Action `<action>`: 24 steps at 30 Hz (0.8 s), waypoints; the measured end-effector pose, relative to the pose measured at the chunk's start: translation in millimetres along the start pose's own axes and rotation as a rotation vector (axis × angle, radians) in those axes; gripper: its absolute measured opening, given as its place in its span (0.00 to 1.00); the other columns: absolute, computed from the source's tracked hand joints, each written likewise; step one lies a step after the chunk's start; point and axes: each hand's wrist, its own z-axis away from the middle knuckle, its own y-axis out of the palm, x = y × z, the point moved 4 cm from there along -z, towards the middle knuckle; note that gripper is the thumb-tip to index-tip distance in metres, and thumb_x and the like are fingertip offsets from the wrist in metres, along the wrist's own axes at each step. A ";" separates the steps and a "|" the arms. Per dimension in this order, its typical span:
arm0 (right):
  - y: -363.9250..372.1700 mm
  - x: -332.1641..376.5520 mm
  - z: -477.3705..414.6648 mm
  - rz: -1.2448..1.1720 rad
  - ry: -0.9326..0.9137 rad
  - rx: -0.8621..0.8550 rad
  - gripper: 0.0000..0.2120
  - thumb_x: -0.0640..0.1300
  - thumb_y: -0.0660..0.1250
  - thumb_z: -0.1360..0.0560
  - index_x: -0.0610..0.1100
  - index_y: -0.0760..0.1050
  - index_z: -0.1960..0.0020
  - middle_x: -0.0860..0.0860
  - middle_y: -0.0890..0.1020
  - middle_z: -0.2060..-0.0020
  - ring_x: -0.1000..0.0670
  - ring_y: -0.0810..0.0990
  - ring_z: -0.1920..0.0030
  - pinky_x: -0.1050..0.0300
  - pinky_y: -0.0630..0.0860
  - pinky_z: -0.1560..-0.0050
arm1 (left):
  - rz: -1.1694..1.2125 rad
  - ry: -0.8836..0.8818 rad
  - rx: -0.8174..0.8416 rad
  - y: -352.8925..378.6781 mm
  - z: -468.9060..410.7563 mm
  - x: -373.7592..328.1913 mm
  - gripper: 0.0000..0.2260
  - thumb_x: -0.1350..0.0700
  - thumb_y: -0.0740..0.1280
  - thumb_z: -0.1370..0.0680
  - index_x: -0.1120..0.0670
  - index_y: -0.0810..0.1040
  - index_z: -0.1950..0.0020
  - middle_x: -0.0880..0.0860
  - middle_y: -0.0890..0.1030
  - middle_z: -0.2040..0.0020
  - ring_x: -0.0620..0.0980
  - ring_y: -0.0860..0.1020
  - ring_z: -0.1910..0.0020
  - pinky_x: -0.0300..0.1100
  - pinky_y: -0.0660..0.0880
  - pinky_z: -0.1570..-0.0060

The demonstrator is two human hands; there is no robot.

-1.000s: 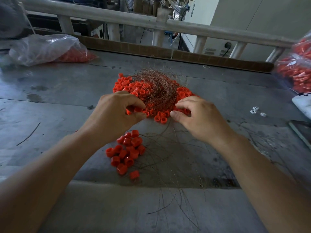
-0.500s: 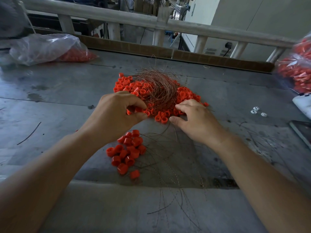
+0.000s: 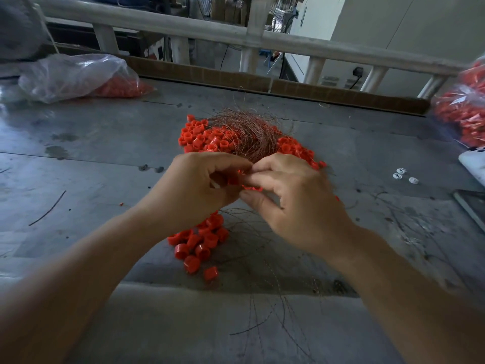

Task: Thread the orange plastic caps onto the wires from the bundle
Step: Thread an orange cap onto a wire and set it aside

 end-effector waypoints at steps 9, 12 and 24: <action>0.2 0.6 1.5 -0.120 -0.096 -0.089 0.09 0.40 0.68 0.29 0.36 0.81 0.53 0.44 0.83 0.58 0.47 0.80 0.56 0.59 0.72 0.50 | 0.132 -0.060 0.017 -2.3 0.7 1.5 0.14 0.60 0.73 0.34 0.40 0.77 0.61 0.37 0.81 0.62 0.36 0.79 0.66 0.26 0.74 0.64; -1.5 2.4 2.7 -0.176 -0.112 -0.113 0.12 0.43 0.65 0.27 0.36 0.79 0.49 0.45 0.83 0.57 0.48 0.81 0.55 0.57 0.74 0.51 | 0.264 -0.082 0.026 -3.4 1.2 0.6 0.06 0.53 0.72 0.35 0.45 0.78 0.62 0.47 0.82 0.62 0.43 0.80 0.68 0.32 0.77 0.65; 3.4 -4.2 3.6 -0.307 0.036 -0.104 0.18 0.40 0.65 0.27 0.37 0.72 0.38 0.47 0.81 0.51 0.52 0.79 0.48 0.49 0.75 0.44 | 0.624 -0.068 0.119 -5.0 5.0 -9.4 0.05 0.58 0.69 0.34 0.58 0.79 0.60 0.51 0.82 0.66 0.43 0.79 0.67 0.33 0.76 0.66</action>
